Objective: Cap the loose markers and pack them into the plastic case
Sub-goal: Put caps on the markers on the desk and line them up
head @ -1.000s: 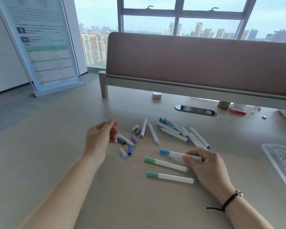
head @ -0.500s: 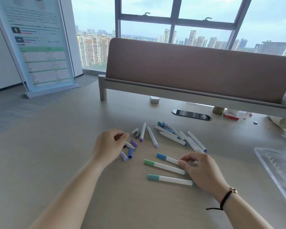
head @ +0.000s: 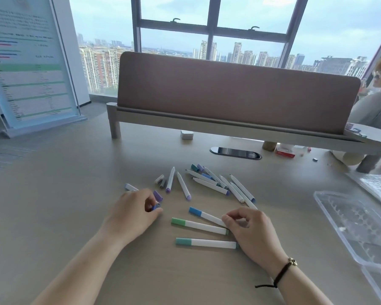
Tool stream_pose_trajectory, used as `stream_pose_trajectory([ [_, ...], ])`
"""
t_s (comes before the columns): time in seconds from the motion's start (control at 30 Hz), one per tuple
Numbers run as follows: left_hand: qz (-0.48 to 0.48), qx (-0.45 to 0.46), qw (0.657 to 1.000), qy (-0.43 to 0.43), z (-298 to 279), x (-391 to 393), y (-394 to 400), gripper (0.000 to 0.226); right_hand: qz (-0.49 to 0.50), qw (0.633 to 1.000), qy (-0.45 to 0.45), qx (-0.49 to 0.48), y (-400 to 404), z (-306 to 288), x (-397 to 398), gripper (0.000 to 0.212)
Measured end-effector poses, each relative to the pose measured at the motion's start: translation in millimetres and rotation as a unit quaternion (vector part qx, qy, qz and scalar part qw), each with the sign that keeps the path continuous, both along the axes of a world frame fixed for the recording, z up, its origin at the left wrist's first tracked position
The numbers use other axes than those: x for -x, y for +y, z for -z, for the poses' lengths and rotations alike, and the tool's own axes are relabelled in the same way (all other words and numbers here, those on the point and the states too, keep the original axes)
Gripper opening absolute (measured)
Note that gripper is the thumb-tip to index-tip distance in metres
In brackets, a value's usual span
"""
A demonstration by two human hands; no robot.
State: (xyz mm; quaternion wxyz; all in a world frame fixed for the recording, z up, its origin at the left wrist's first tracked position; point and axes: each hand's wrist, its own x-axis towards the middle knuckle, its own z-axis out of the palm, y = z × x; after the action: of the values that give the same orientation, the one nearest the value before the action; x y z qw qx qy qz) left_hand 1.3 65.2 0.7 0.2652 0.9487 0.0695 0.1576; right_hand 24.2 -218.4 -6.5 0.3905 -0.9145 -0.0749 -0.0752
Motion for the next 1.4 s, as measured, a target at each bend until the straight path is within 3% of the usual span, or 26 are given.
stream_pose_trajectory([
  [0.2, 0.018, 0.049, 0.998, -0.031, -2.0, 2.1, -8.7, 0.017, 0.005, 1.0, 0.0, -0.005, -7.8, -2.5, 0.9, 0.013],
  [0.3, 0.026, 0.187, 0.98, -0.069, -10.2, 2.2, -20.6, 0.019, 0.006, 1.0, 0.004, -0.001, -9.4, -2.5, 0.6, 0.013],
  [0.37, 0.022, 0.331, 0.942, -0.056, -14.8, 1.7, -29.6, 0.02, 0.009, 1.0, 0.004, -0.004, -9.7, -2.1, 0.2, 0.012],
  [0.43, 0.03, 0.473, 0.88, -0.024, -16.8, 1.7, -36.3, 0.02, 0.012, 1.0, 0.004, -0.014, -10.6, -2.1, -0.6, 0.012],
  [0.5, 0.044, 0.557, 0.829, 0.001, -16.8, 3.0, -40.2, 0.022, 0.015, 1.0, 0.006, -0.026, -12.6, -1.8, -2.4, 0.011],
  [0.57, 0.058, 0.595, 0.801, 0.02, -15.5, 3.4, -42.1, 0.024, 0.019, 0.999, 0.008, -0.032, -15.4, -1.2, -4.3, 0.011],
  [0.7, 0.104, 0.629, 0.77, 0.032, -13.0, 2.7, -44.5, 0.029, 0.056, 0.997, 0.003, -0.059, -25.0, -1.8, -14.3, 0.012],
  [0.8, 0.124, 0.636, 0.761, 0.029, -9.2, 0.5, -39.8, 0.081, 0.108, 0.991, -0.008, -0.075, -32.4, -11.2, -32.4, 0.013],
  [0.87, 0.125, 0.641, 0.756, 0.026, -8.4, 0.7, -37.0, 0.088, 0.142, 0.987, -0.015, -0.072, -35.6, -20.7, -49.3, 0.014],
  [0.97, 0.121, 0.646, 0.753, 0.024, -11.5, 2.7, -37.5, 0.079, 0.164, 0.985, 0.025, -0.046, -38.5, -28.7, -76.0, 0.015],
  [1.1, 0.107, 0.658, 0.745, 0.017, -16.3, 4.5, -40.5, 0.028, 0.124, 0.985, 0.118, 0.032, -36.9, -26.1, -102.8, 0.017],
  [1.23, 0.082, 0.61, 0.788, 0.004, -16.5, 3.8, -39.6, 0.022, 0.107, 0.985, 0.11, 0.076, -30.1, -22.5, -111.1, 0.012],
  [1.4, 0.066, 0.592, 0.803, -0.009, -15.6, 3.0, -42.0, 0.019, 0.146, 0.981, 0.086, 0.099, -28.6, -13.4, -112.9, 0.018],
])
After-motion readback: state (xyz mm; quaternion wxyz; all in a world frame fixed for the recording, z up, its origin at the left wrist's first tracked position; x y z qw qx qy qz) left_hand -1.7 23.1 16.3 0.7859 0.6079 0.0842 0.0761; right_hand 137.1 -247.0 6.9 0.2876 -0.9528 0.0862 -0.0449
